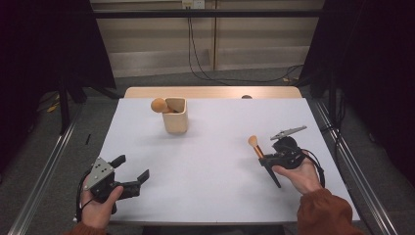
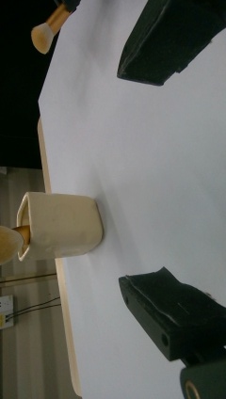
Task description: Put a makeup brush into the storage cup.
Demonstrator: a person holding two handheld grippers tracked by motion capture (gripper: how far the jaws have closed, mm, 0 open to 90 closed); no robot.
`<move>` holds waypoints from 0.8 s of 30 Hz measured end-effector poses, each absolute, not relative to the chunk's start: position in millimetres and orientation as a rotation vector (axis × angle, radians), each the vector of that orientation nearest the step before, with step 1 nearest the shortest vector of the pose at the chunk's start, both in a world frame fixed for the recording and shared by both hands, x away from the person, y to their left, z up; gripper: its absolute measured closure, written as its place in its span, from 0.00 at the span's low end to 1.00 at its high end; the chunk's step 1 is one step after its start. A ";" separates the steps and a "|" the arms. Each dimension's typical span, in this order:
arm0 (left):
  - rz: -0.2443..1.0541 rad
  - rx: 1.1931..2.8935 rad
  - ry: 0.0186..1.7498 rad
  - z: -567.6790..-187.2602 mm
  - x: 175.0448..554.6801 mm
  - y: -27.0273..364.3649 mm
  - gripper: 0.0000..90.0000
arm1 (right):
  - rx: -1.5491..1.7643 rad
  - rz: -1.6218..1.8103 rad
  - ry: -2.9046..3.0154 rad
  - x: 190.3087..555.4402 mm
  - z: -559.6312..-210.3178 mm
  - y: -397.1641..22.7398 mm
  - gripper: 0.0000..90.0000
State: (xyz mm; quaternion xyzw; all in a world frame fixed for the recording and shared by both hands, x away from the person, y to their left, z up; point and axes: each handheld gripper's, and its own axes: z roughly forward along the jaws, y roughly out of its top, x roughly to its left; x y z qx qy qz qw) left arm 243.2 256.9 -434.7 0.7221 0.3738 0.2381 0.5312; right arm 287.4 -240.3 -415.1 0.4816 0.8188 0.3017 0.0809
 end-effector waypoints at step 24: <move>0.564 1.726 0.886 -434.7 243.2 256.3 0.04 | 1.257 1.265 2.265 271.6 -426.2 -244.2 0.84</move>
